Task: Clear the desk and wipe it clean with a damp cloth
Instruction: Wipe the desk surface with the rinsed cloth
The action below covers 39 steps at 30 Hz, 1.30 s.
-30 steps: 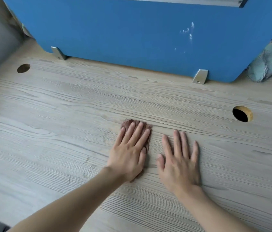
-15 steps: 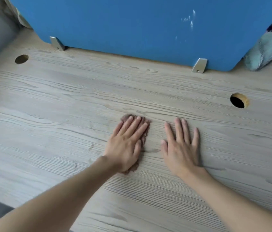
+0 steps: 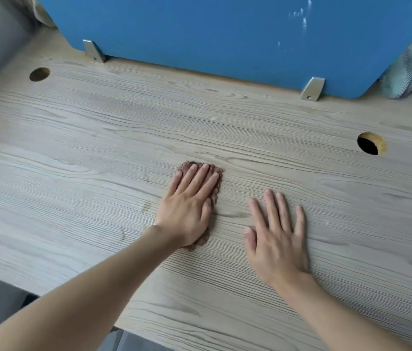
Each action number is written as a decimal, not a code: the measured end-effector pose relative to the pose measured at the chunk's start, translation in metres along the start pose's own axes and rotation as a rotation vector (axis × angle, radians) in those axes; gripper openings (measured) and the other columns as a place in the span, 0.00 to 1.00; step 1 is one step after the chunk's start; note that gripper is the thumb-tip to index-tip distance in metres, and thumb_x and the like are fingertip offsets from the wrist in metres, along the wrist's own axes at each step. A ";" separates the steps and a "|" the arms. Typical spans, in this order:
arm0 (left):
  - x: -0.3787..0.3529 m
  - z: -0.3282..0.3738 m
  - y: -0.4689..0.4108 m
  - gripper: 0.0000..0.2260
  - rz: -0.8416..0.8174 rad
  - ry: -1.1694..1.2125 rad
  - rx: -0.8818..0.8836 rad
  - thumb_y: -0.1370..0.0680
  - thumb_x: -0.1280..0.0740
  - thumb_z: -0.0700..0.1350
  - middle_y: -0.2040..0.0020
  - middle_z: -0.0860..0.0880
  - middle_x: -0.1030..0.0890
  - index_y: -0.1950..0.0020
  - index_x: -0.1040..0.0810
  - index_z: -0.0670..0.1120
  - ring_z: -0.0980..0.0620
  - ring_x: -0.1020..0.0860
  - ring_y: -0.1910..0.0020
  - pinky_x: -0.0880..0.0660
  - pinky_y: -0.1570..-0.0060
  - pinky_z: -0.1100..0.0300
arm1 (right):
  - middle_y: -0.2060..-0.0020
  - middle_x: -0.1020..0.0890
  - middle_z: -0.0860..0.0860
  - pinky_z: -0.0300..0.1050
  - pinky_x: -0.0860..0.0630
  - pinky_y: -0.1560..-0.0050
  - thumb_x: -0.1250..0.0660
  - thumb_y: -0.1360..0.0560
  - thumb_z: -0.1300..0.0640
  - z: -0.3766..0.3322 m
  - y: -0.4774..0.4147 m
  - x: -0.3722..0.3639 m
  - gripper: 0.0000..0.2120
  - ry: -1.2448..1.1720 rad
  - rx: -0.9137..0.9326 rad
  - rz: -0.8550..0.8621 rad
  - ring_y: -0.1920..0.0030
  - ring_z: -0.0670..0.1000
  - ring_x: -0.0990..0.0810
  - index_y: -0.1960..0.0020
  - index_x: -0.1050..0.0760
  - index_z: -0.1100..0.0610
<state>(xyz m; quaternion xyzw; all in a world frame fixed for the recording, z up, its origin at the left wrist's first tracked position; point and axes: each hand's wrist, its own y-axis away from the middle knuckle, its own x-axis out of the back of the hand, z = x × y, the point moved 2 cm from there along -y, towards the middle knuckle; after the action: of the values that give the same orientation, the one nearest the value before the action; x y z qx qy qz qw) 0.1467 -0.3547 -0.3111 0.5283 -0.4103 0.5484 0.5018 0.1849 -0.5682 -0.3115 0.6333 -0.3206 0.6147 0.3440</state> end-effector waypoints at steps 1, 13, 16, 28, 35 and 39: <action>0.000 0.003 0.000 0.28 0.001 -0.001 0.022 0.19 0.53 0.54 0.18 0.52 0.50 0.18 0.51 0.54 0.51 0.54 0.19 0.52 0.22 0.47 | 0.21 0.39 0.58 0.70 0.48 0.25 0.48 0.22 0.43 0.001 -0.001 0.000 0.31 0.002 -0.006 0.000 0.21 0.59 0.43 0.22 0.37 0.53; -0.002 0.019 0.044 0.28 0.014 -0.006 0.122 0.19 0.50 0.54 0.18 0.52 0.47 0.18 0.47 0.55 0.52 0.53 0.19 0.50 0.22 0.47 | 0.22 0.38 0.59 0.69 0.49 0.25 0.49 0.22 0.43 0.001 0.000 0.000 0.31 -0.033 -0.009 0.005 0.21 0.60 0.41 0.22 0.35 0.52; -0.006 0.042 0.084 0.28 -0.021 0.011 0.062 0.19 0.50 0.54 0.18 0.52 0.51 0.18 0.50 0.55 0.51 0.56 0.19 0.53 0.22 0.47 | 0.22 0.38 0.59 0.69 0.50 0.25 0.52 0.22 0.44 0.000 -0.001 -0.001 0.31 -0.031 -0.005 -0.003 0.21 0.60 0.41 0.22 0.36 0.52; -0.012 0.052 0.120 0.27 -0.001 0.034 0.109 0.19 0.52 0.55 0.18 0.54 0.51 0.18 0.50 0.57 0.52 0.56 0.19 0.51 0.22 0.47 | 0.23 0.37 0.60 0.70 0.45 0.26 0.48 0.21 0.46 -0.041 0.080 -0.002 0.31 -0.119 0.118 0.021 0.22 0.59 0.39 0.23 0.34 0.59; -0.007 0.016 0.110 0.27 0.006 0.033 0.185 0.19 0.56 0.55 0.18 0.54 0.53 0.19 0.52 0.58 0.53 0.57 0.20 0.57 0.21 0.51 | 0.22 0.38 0.59 0.69 0.48 0.25 0.50 0.21 0.46 -0.042 0.081 -0.003 0.31 -0.073 0.112 0.016 0.21 0.58 0.41 0.21 0.37 0.58; -0.012 0.038 0.136 0.28 0.016 0.025 0.174 0.19 0.54 0.55 0.18 0.52 0.53 0.18 0.53 0.56 0.51 0.58 0.20 0.54 0.22 0.47 | 0.21 0.39 0.58 0.68 0.48 0.24 0.49 0.21 0.45 -0.042 0.081 -0.004 0.31 -0.062 0.098 0.004 0.21 0.57 0.42 0.21 0.37 0.57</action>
<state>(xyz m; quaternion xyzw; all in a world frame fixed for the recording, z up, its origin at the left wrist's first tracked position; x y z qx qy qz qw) 0.0188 -0.4155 -0.3080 0.5598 -0.3587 0.5926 0.4548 0.0939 -0.5789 -0.3115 0.6676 -0.3018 0.6103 0.3013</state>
